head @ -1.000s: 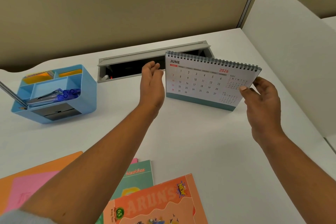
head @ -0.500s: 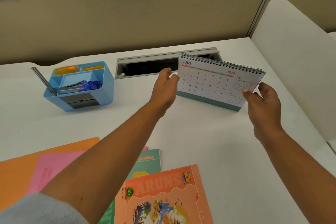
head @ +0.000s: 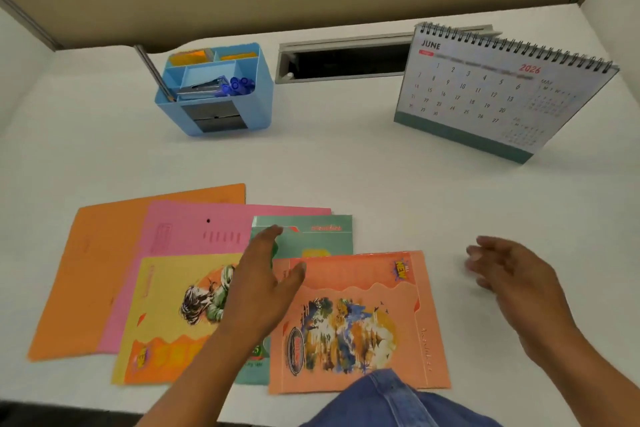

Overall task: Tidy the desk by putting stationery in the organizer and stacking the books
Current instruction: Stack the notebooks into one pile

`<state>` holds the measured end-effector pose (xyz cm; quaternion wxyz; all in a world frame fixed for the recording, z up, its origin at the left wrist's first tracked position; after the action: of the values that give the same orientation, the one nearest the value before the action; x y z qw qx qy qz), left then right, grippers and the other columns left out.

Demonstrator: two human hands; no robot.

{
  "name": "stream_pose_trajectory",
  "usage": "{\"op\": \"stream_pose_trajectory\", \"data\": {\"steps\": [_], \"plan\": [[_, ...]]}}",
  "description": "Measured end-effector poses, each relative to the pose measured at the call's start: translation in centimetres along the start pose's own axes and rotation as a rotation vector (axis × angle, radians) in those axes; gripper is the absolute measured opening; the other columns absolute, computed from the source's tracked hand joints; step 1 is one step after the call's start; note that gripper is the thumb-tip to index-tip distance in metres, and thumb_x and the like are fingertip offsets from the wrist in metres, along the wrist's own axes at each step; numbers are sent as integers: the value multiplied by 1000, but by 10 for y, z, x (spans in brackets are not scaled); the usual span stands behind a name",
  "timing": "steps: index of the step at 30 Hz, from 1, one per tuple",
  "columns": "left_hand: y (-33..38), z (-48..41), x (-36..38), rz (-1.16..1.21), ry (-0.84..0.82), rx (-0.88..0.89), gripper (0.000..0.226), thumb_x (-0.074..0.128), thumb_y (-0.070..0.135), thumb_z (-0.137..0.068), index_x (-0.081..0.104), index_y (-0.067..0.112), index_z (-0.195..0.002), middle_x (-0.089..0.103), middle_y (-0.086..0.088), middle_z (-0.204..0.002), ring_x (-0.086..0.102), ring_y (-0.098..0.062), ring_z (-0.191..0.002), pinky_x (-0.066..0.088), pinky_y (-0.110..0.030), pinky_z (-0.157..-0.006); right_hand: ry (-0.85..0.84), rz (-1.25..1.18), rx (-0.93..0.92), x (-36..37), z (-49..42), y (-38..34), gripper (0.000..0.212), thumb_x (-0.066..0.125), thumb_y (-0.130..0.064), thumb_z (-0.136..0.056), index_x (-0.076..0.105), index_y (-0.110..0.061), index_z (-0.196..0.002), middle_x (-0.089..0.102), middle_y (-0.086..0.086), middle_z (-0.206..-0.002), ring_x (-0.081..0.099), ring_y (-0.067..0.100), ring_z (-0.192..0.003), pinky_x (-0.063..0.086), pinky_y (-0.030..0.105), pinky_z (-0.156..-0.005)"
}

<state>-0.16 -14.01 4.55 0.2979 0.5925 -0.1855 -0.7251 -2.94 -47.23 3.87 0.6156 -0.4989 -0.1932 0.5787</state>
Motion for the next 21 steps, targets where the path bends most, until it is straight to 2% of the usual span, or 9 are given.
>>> {"op": "stream_pose_trajectory", "data": {"steps": [4,6,8,11,14,15,16,18,21], "plan": [[-42,44,-10,28,34,-143,61,71,36,-84,44,24,-137,45,14,-121,50,-13,-119,46,-32,-94,-146,319,101,12,40,38,21,69,-23,-84,66,-26,-105,73,-7,-90,70,14,-85,54,40,-83],[-51,61,-12,63,52,-150,58,71,35,-84,46,23,-136,46,15,-118,50,-10,-114,47,-31,-92,-162,450,99,19,55,39,22,71,-26,-82,66,-26,-103,72,-11,-84,67,9,-81,48,26,-76],[-49,68,-14,23,63,-62,58,70,36,-84,47,23,-135,48,13,-122,46,-6,-114,41,-26,-95,-153,535,80,27,66,34,24,71,-27,-82,65,-26,-105,69,-13,-85,64,4,-80,40,19,-68],[-33,57,-14,-67,-39,131,69,67,46,-84,37,25,-143,41,10,-145,37,-9,-133,27,-26,-109,-128,601,74,42,77,24,32,72,-31,-81,60,-27,-111,67,-12,-92,63,6,-80,40,27,-66],[-19,34,-3,-418,-227,270,96,67,57,-79,13,27,-152,15,6,-161,15,-17,-147,13,-37,-118,-57,592,96,52,90,20,48,73,-30,-82,52,-24,-125,62,-7,-106,62,14,-85,40,31,-69],[-14,28,2,-567,-276,313,104,70,57,-76,8,24,-153,14,0,-161,14,-23,-147,13,-43,-118,-15,570,124,53,97,21,53,74,-29,-82,50,-21,-129,59,-4,-111,60,18,-88,40,33,-72],[-10,25,7,-690,-304,346,110,73,56,-73,7,19,-152,19,-8,-157,19,-29,-144,16,-48,-116,34,531,166,53,107,23,55,75,-27,-81,50,-18,-129,58,-1,-112,59,21,-89,41,35,-75],[-4,19,13,-832,-326,359,111,78,51,-68,14,9,-148,32,-14,-141,32,-34,-130,24,-48,-110,113,393,306,57,129,30,47,75,-19,-81,54,-11,-122,62,6,-103,60,27,-86,45,41,-81],[0,8,15,-793,-342,330,94,81,45,-66,30,10,-137,45,-11,-125,43,-31,-118,33,-44,-101,118,175,513,73,161,47,35,74,-11,-82,60,-2,-112,64,7,-87,64,28,-78,44,35,-64]]}}
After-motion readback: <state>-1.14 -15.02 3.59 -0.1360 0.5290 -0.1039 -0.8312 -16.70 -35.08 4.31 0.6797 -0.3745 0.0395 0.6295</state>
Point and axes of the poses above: each hand's wrist, its own z-axis away from the middle knuckle, its own x-axis out of the palm, y = z × x, the point moved 3 cm from there along -z, towards the middle knuckle
